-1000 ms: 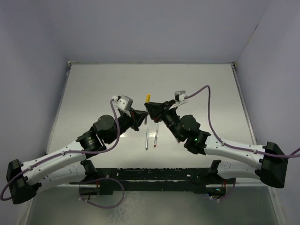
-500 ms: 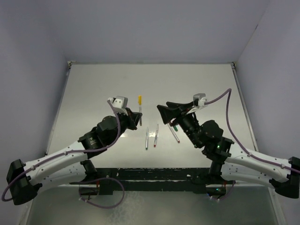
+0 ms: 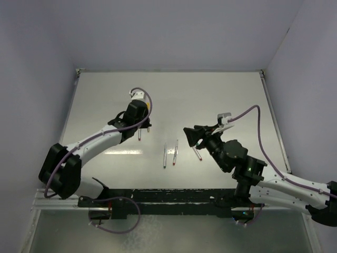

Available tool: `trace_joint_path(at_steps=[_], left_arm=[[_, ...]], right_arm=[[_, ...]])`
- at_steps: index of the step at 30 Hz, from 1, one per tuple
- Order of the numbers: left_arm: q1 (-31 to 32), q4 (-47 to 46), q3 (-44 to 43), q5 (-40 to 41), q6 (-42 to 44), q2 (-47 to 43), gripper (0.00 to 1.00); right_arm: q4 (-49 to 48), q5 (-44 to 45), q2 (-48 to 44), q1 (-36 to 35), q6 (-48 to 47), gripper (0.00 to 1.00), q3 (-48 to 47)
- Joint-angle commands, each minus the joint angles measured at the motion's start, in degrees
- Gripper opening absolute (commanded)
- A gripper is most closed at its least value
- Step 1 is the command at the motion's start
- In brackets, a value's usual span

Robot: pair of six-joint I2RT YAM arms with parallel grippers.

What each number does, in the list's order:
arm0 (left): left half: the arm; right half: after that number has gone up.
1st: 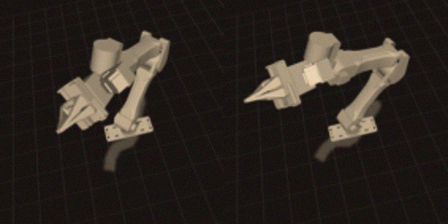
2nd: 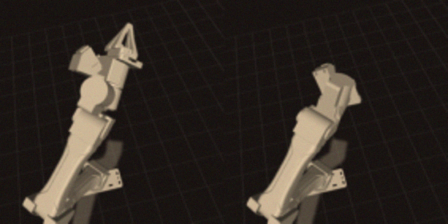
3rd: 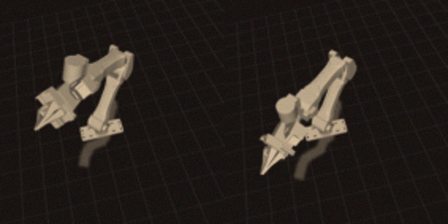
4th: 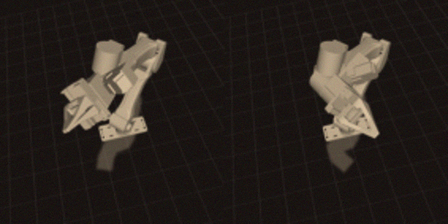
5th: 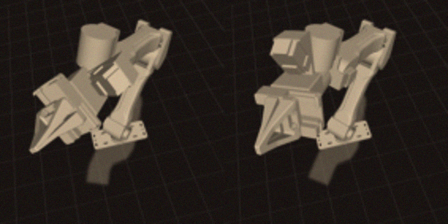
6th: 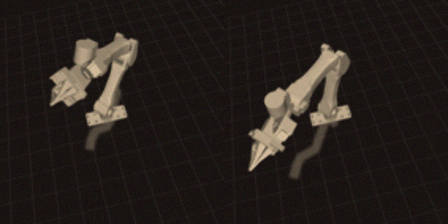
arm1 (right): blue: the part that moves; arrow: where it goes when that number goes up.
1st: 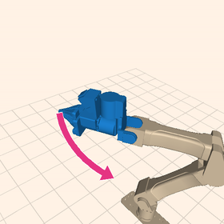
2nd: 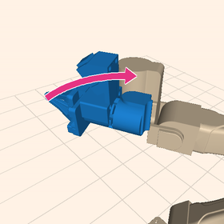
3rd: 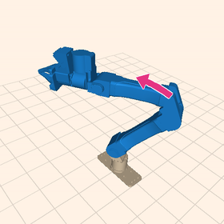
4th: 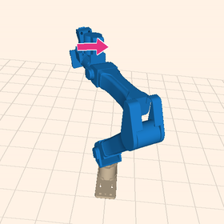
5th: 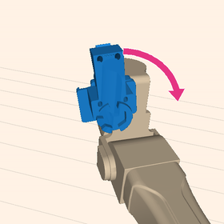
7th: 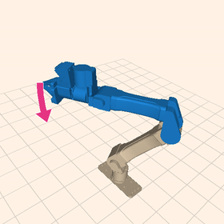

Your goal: Insert the pens into the pen caps

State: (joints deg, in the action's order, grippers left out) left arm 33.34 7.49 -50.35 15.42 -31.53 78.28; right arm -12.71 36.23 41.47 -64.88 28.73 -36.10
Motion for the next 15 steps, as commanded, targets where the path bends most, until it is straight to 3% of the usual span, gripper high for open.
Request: trace_joint_path(at_steps=[1,15], left_arm=[[-1.00,2.52,-4.17,-5.33,-0.64,5.80,0.00],[-1.17,6.71,-8.61,-2.53,-2.56,18.29,0.00]], right_arm=[[1.71,2.96,-0.86,-0.16,2.57,0.55,-0.11],[1.95,2.97,1.15,-0.17,4.09,0.55,0.57]])
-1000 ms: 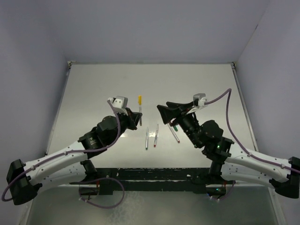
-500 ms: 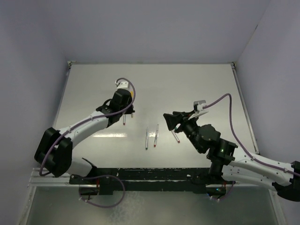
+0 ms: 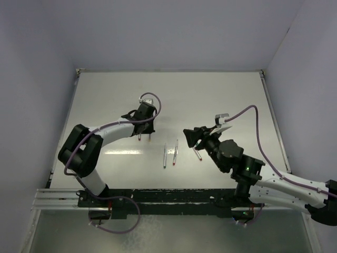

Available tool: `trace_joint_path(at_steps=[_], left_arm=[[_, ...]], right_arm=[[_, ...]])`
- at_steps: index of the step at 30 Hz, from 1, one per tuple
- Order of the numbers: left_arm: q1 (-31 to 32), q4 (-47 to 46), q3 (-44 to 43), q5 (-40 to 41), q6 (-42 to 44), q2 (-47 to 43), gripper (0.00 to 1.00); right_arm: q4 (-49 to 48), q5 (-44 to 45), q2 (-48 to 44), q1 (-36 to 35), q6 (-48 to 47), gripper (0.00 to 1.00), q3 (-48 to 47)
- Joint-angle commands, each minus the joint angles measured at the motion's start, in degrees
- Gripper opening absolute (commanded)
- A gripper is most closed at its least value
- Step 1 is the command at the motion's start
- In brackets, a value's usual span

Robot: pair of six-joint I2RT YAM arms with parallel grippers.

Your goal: Insert the pens into the pen caps

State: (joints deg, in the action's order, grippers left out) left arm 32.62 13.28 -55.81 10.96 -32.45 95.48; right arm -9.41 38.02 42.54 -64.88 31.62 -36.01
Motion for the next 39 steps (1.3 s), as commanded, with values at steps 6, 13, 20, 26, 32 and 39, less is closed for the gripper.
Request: trace_joint_path(at_steps=[6,13,20,26,32,39], left_arm=[[-0.45,3.34,-5.12,4.62,-3.09,3.95,0.00],[-0.51,4.33,-7.08,6.21,-3.06,7.08,0.11],[-0.45,4.22,-7.51,6.62,-2.63,6.47,0.38],[-0.45,4.91,-7.97,6.46,-2.16,2.73,0.47],[-0.24,5.63,-7.73,3.72,-1.79,-3.57,0.47],[6.05,5.59,-3.55,4.20,-3.21,-11.31,0.47]], right_arm=[[-1.32,1.23,0.51,-0.16,1.32,0.55,0.76],[-0.82,1.74,1.11,-0.17,1.60,0.56,1.10],[-0.24,2.14,1.11,-0.16,1.65,0.57,1.21],[-0.53,3.40,0.30,-0.16,-0.16,0.57,0.94],[1.59,9.00,-1.76,-0.15,-0.38,0.58,1.08],[16.69,18.46,-2.67,1.97,5.90,0.56,-2.19]])
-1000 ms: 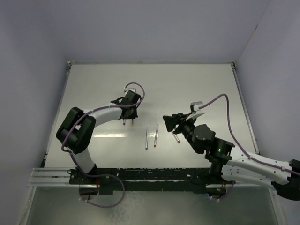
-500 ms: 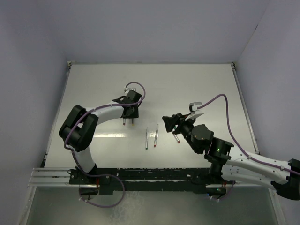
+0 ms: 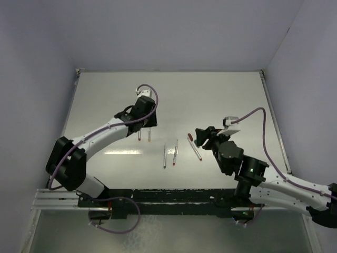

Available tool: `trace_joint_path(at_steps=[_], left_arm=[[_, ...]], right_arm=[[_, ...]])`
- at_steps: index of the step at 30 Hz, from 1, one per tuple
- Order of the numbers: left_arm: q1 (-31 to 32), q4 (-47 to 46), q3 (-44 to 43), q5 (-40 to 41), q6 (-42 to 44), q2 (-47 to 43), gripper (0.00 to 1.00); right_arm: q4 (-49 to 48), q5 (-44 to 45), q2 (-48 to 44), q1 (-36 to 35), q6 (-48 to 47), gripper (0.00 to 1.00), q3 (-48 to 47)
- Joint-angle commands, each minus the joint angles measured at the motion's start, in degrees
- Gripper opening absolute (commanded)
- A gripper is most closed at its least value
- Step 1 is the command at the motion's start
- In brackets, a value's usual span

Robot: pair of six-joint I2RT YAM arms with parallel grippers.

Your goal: Insert the pens into the pen caps

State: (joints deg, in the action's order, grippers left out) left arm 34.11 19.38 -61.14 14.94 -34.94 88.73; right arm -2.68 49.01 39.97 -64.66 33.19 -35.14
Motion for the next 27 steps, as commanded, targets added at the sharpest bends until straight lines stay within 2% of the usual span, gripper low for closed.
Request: trace_joint_path(at_steps=[1,4,7,10,16,27], left_arm=[[6.45,-0.42,2.50,1.17,-1.16,-5.14,0.47],[12.61,0.17,3.99,3.43,-3.12,-5.56,0.47],[17.79,1.47,5.13,5.41,-6.03,-5.05,0.48],[20.63,3.20,5.54,6.65,-7.95,-4.26,0.48],[24.55,6.29,5.54,9.56,-10.96,-1.97,0.48],[26.01,6.57,5.85,9.81,-13.84,3.51,0.48]], right_arm=[[12.73,6.77,0.42,3.37,5.62,0.56,-3.74],[18.30,-1.36,1.94,11.78,7.49,0.55,-4.52],[17.48,-9.46,3.78,20.33,6.39,0.55,-3.31],[16.01,-14.81,8.13,24.46,5.61,0.54,-2.67],[11.84,-19.30,14.26,26.39,5.17,0.52,-2.09],[9.13,-20.96,13.19,26.60,4.61,0.51,-0.41]])
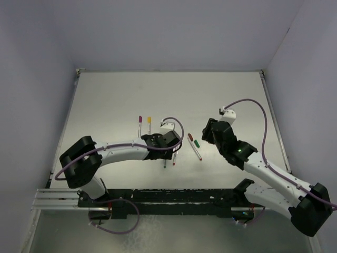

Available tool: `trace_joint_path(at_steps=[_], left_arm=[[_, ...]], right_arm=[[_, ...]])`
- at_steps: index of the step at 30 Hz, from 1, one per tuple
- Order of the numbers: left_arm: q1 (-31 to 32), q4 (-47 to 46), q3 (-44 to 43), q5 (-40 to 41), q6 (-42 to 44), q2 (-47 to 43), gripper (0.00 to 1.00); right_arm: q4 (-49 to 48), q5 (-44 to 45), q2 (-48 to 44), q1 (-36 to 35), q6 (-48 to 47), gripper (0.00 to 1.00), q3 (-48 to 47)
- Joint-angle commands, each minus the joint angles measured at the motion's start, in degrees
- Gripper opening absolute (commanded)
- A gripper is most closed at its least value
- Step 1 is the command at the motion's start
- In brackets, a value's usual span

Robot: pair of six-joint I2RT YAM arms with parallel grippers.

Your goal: Insert the pens into the pen caps

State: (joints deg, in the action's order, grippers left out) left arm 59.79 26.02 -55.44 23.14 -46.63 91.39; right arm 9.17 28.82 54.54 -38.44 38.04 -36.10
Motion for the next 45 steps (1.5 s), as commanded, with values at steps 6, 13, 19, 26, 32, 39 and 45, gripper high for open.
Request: trace_joint_path(at_steps=[6,13,19,26,32,39,45], left_arm=[[0.52,0.85,-0.74,1.16,-2.63,3.53,0.48],[0.59,4.64,-2.30,1.86,-3.84,6.54,0.47],[0.59,7.96,-3.48,1.83,-4.24,8.22,0.45],[0.58,8.98,-2.82,-0.02,-4.36,9.66,0.24],[0.59,8.86,1.38,-2.22,-6.04,9.47,0.00],[0.59,5.32,6.37,-5.34,-5.70,6.13,0.00],[0.59,8.20,4.41,-3.78,-3.95,-4.62,0.00]], right_arm=[[-4.08,-1.64,-1.63,0.38,-0.25,0.51,1.42],[-6.09,-2.42,-1.72,0.37,-0.48,0.51,1.99],[-6.96,-2.65,-1.50,0.37,-0.52,0.51,2.16],[-6.95,-2.76,-1.45,0.38,-0.68,0.51,1.85],[-4.80,-2.79,-0.80,0.33,-0.99,0.51,0.58],[-1.42,-3.44,5.30,0.33,-1.73,0.51,-1.63],[-0.82,-5.57,10.84,0.36,-3.18,0.50,-2.69]])
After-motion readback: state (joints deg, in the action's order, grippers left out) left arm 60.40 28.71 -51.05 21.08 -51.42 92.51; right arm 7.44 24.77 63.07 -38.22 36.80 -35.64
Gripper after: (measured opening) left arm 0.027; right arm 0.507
